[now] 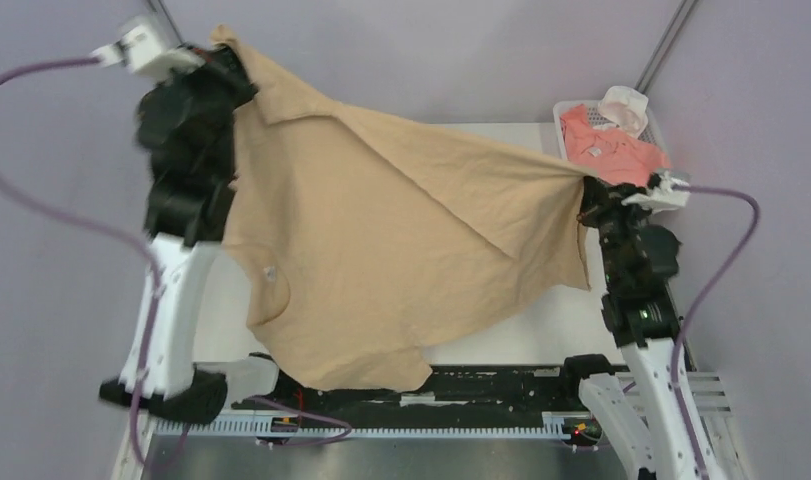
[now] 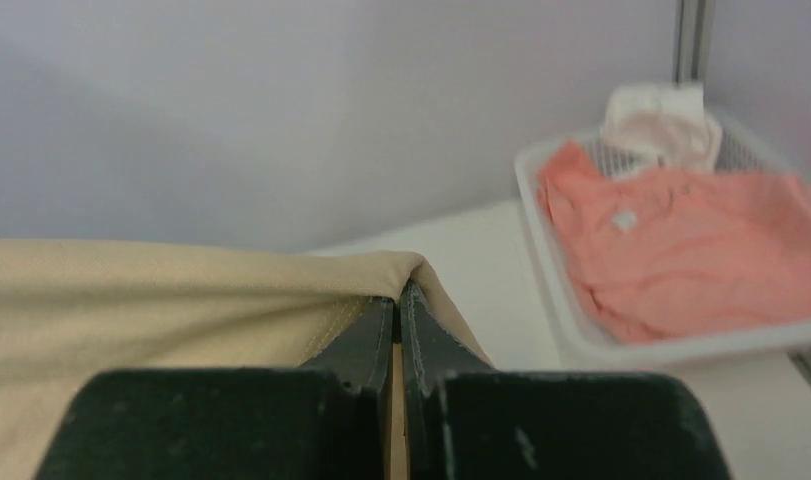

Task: Fold and stack the t-shirts
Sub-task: Flatten out the tshirt

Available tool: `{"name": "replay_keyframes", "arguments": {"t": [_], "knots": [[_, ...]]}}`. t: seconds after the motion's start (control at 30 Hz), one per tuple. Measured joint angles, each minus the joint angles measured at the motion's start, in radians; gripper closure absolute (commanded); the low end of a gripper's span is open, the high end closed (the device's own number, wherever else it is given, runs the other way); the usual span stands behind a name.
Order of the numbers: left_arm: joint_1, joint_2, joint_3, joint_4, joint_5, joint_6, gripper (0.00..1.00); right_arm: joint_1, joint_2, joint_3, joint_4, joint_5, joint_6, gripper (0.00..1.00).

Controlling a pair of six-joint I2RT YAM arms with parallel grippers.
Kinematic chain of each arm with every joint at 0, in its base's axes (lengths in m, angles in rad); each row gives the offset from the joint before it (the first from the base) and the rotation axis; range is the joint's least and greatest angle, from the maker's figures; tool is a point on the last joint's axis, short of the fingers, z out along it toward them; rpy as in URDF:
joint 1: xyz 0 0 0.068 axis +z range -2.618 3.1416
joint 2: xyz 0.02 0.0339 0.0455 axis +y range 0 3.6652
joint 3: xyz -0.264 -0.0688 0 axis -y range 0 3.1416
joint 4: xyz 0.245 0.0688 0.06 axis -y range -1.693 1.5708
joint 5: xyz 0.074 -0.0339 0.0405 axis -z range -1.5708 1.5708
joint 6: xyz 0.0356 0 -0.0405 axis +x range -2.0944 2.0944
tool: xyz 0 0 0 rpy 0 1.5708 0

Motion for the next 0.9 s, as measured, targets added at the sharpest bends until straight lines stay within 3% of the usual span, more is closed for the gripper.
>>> {"name": "replay_keyframes", "arguments": {"t": [0.07, 0.17, 0.23, 0.27, 0.4, 0.43, 0.57, 0.73, 0.9], "knots": [[0.001, 0.161, -0.006, 0.055, -0.034, 0.018, 0.94, 0.0, 0.131, -0.076, 0.026, 0.041, 0.017, 0.97], [0.003, 0.475, 0.013, 0.115, -0.045, 0.04, 0.71, 0.0, 0.36, -0.157, 0.064, 0.089, 0.045, 0.83], [0.004, 0.697, 0.038, 0.106, -0.041, 0.049, 0.41, -0.002, 0.55, -0.188, 0.089, 0.112, 0.063, 0.56], [0.005, 0.809, 0.056, 0.082, -0.04, 0.051, 0.33, -0.005, 0.638, -0.188, 0.095, 0.119, 0.066, 0.38], [0.005, 1.112, 0.14, -0.061, -0.048, 0.052, 0.23, -0.011, 0.864, -0.132, 0.084, 0.136, 0.057, 0.02], [0.005, 1.143, 0.143, -0.095, -0.054, 0.051, 0.22, -0.011, 0.884, -0.111, 0.083, 0.137, 0.053, 0.02], [0.004, 1.126, 0.143, -0.151, -0.062, 0.05, 0.2, -0.011, 0.87, -0.061, 0.111, 0.13, 0.017, 0.02], [-0.019, 0.933, 0.085, -0.193, -0.056, 0.012, 0.19, -0.009, 0.795, -0.06, 0.108, 0.024, -0.044, 0.02], [-0.129, 0.555, -0.296, -0.11, 0.078, -0.055, 0.18, 0.071, 0.696, -0.064, 0.006, -0.034, -0.159, 0.02]]}}
